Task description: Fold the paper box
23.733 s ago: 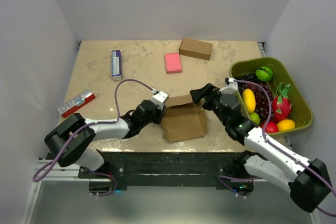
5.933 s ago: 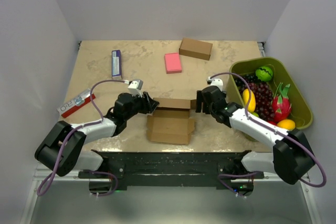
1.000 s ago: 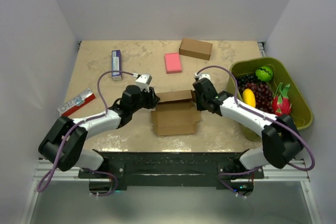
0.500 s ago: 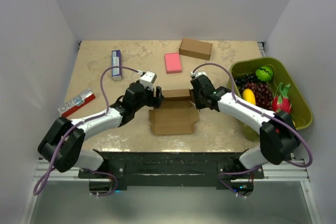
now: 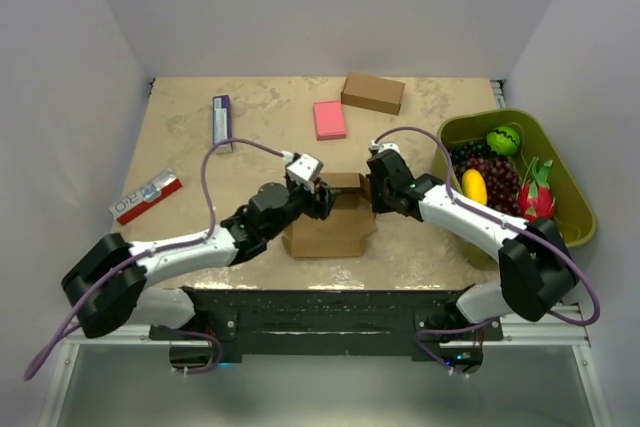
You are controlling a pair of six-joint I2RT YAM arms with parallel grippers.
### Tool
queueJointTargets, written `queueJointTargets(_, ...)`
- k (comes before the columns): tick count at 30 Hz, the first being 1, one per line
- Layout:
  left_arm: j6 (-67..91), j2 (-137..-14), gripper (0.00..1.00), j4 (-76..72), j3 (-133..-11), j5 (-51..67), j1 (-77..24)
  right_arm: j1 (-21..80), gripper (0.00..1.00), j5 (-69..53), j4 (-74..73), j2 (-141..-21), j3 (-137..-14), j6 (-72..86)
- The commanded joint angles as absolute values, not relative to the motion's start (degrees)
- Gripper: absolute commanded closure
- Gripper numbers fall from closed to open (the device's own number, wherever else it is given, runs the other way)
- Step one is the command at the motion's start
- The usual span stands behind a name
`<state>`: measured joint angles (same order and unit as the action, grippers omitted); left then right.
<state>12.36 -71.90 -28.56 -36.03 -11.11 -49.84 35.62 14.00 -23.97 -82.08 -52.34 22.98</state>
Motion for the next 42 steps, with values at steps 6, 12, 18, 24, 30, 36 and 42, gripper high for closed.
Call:
queueJointTargets(6,20.7,-88.6,0.51,-47.5,-34.2,-4.0,-55.8,35.8,1.00,13.4,-22.2,-79.8,-51.6,25.4)
queueJointTargets(12,24.1,-97.4,0.61,-55.4,-36.0,0.7,-55.9,35.7,1.00,13.3,-21.9,-79.3,-50.9,25.8)
queueJointTargets(18,24.8,-104.2,0.66,-59.9,-38.2,1.2,-56.3,35.8,1.00,13.0,-22.1,-79.2,-51.0,26.1)
queueJointTargets(24,23.7,-110.0,0.67,-59.9,-40.3,-1.3,-57.0,35.8,1.00,12.7,-22.4,-79.5,-51.6,26.2)
queueJointTargets(30,23.4,-115.6,0.75,-57.7,-41.1,-2.5,-57.1,35.7,1.00,13.3,-22.8,-79.3,-52.2,25.9)
queueJointTargets(36,23.4,-116.3,0.81,-56.3,-40.9,-4.0,-57.3,35.8,1.00,12.7,-23.2,-78.6,-52.5,25.8)
queueJointTargets(42,23.6,-115.6,0.80,-58.0,-40.3,-2.5,-57.3,35.9,1.00,10.9,-21.0,-79.2,-51.0,26.4)
